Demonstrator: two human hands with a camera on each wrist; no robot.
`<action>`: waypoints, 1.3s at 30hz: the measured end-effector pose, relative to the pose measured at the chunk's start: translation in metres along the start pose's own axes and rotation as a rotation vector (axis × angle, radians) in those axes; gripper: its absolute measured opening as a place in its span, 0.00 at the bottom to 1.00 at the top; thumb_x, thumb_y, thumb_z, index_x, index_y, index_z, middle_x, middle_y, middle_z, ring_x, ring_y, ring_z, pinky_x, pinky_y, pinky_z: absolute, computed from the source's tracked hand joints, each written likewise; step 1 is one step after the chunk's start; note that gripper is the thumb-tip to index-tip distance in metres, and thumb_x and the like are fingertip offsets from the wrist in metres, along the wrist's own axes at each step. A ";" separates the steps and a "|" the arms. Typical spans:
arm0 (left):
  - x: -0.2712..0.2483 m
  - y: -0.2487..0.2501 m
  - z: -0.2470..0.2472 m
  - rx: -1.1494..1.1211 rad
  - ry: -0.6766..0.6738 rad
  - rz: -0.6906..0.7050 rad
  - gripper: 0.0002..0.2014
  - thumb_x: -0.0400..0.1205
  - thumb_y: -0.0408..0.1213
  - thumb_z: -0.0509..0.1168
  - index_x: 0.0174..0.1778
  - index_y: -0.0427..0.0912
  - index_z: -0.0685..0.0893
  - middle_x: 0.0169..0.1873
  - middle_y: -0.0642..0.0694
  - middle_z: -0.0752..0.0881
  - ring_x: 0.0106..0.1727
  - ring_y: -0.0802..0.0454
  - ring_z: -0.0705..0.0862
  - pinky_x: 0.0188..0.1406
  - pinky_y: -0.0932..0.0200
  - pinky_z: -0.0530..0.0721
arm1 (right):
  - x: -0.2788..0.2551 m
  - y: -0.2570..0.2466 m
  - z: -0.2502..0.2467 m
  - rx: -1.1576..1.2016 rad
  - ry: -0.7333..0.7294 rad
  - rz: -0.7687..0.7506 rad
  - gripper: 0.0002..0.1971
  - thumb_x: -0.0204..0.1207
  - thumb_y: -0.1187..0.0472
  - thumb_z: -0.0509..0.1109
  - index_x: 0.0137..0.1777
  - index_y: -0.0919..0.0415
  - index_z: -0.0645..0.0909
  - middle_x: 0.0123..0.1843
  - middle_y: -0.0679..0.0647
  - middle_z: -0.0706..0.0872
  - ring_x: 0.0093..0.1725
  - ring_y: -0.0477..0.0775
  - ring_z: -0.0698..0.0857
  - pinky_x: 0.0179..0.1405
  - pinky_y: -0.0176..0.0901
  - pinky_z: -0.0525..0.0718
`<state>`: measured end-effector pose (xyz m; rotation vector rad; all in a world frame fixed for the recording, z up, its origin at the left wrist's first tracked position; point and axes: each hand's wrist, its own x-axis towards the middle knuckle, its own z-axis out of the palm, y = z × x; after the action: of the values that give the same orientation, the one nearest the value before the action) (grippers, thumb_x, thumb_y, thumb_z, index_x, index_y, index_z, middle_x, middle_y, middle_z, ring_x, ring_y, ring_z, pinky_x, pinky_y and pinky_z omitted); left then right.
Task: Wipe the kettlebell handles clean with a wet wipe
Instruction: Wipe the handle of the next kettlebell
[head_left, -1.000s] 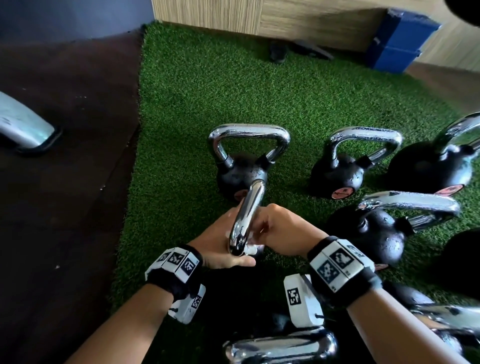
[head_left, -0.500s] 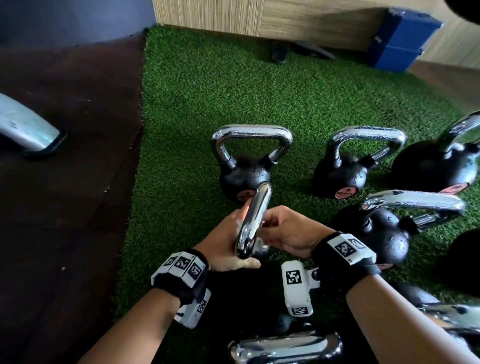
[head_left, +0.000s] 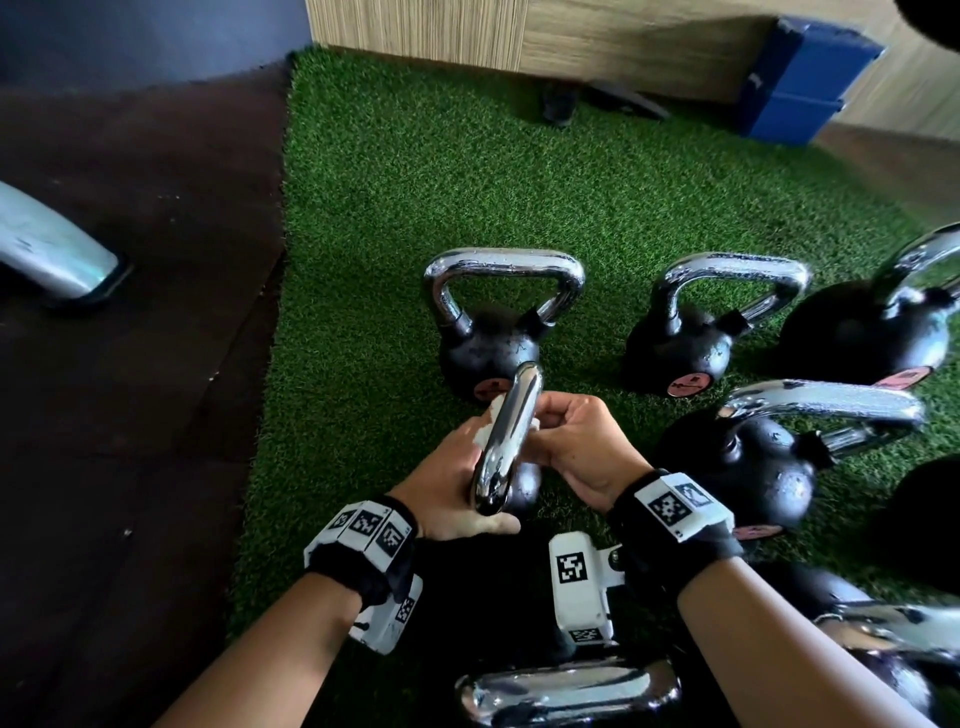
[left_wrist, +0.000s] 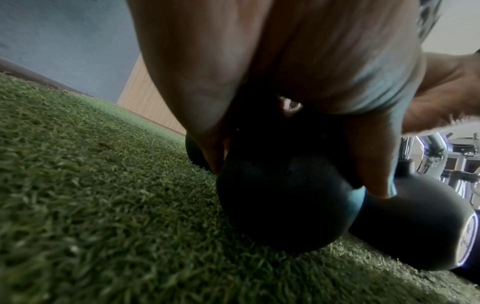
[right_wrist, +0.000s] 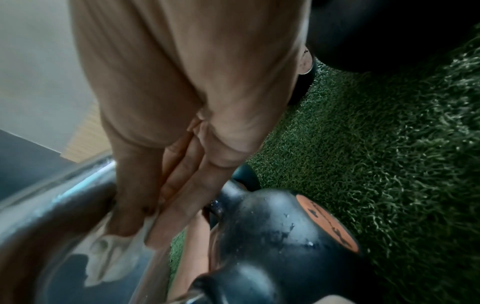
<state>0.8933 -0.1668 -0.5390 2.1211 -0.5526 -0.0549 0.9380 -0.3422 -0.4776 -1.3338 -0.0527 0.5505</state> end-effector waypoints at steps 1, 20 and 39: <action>0.000 0.001 0.000 -0.007 0.008 0.001 0.48 0.65 0.49 0.84 0.77 0.72 0.63 0.72 0.87 0.59 0.77 0.73 0.65 0.77 0.75 0.61 | -0.001 0.000 0.000 -0.012 0.018 -0.005 0.11 0.59 0.76 0.80 0.42 0.71 0.85 0.37 0.62 0.93 0.35 0.55 0.93 0.32 0.43 0.91; -0.004 0.000 0.009 -0.114 0.036 -0.123 0.56 0.66 0.45 0.85 0.88 0.53 0.61 0.80 0.53 0.71 0.82 0.49 0.70 0.81 0.39 0.70 | 0.010 0.003 0.015 -0.181 0.488 0.154 0.13 0.77 0.71 0.71 0.33 0.62 0.74 0.20 0.54 0.83 0.16 0.48 0.82 0.17 0.37 0.81; -0.020 0.016 0.013 0.653 0.279 -0.230 0.62 0.67 0.82 0.57 0.90 0.48 0.51 0.66 0.51 0.84 0.58 0.47 0.88 0.61 0.45 0.82 | -0.019 -0.072 0.011 -1.531 0.069 -0.298 0.28 0.74 0.68 0.73 0.71 0.42 0.82 0.50 0.49 0.82 0.52 0.55 0.86 0.54 0.43 0.83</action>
<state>0.8667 -0.1766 -0.5366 2.7577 -0.1611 0.3301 0.9425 -0.3492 -0.4025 -2.7529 -0.7188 0.1223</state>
